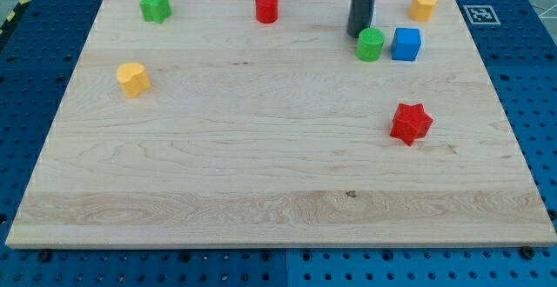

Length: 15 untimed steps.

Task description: Move the green circle towards the right center

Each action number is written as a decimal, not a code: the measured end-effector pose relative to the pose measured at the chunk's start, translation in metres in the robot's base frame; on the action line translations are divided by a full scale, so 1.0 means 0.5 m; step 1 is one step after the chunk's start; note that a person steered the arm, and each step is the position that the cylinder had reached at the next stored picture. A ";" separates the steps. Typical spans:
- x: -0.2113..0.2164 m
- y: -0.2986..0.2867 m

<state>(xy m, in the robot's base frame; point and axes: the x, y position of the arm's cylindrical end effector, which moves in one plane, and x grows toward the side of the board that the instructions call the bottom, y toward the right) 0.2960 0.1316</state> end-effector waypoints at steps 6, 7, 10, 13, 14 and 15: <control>0.139 0.001; 0.154 -0.098; 0.181 -0.047; 0.187 -0.286; 0.233 -0.207; 0.260 -0.071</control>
<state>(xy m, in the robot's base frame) 0.4259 0.0961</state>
